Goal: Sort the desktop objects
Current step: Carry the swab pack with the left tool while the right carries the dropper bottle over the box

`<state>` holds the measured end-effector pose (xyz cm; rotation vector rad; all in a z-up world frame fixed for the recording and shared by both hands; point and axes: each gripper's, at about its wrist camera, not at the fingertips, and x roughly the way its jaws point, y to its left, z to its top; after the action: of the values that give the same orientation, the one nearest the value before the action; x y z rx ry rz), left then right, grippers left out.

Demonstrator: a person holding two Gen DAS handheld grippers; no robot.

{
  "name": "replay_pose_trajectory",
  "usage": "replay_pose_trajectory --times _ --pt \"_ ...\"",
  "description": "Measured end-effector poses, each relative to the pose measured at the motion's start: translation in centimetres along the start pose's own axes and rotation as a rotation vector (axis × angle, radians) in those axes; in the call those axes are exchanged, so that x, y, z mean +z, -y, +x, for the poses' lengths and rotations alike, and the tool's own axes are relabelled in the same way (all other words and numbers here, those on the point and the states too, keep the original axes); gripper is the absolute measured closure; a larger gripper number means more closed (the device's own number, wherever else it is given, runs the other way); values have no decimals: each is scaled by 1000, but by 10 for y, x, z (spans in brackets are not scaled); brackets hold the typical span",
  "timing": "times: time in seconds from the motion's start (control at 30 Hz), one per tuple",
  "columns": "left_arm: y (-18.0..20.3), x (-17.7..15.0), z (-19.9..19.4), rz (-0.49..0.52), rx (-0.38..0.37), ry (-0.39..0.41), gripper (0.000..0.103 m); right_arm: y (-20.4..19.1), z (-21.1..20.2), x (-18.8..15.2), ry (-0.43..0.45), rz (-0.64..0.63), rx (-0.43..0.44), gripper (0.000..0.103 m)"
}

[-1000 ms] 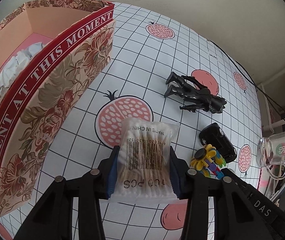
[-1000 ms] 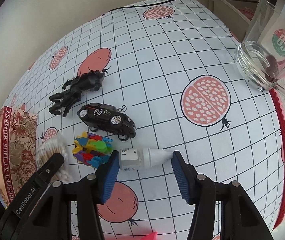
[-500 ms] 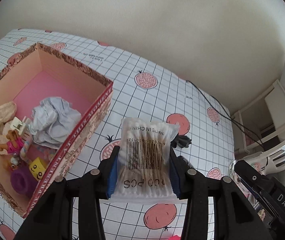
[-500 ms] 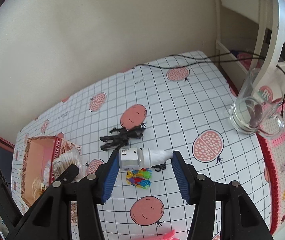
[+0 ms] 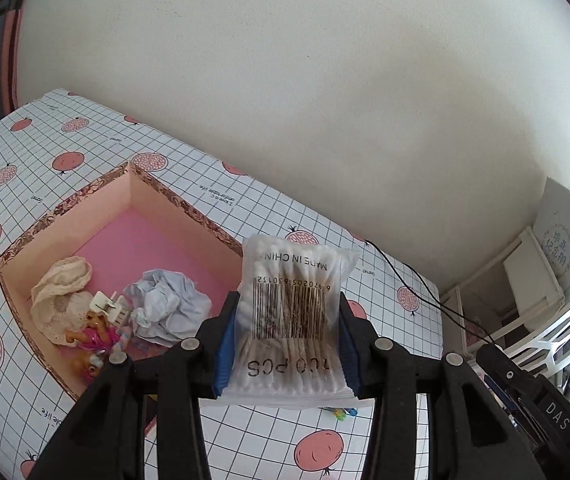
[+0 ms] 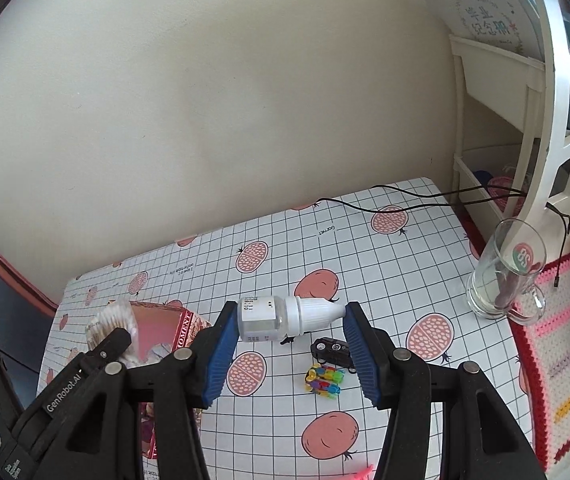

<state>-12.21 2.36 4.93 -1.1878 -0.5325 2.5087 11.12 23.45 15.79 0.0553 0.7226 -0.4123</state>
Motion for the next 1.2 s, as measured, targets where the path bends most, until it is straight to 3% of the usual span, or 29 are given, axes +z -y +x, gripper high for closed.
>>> replay_pose_trajectory --times 0.67,1.2 --pt "-107 25 -43 -175 115 88 57 -107 45 -58 -104 -147 153 47" --pt "-181 38 -90 -305 182 197 57 -172 61 -95 -135 -273 254 47"
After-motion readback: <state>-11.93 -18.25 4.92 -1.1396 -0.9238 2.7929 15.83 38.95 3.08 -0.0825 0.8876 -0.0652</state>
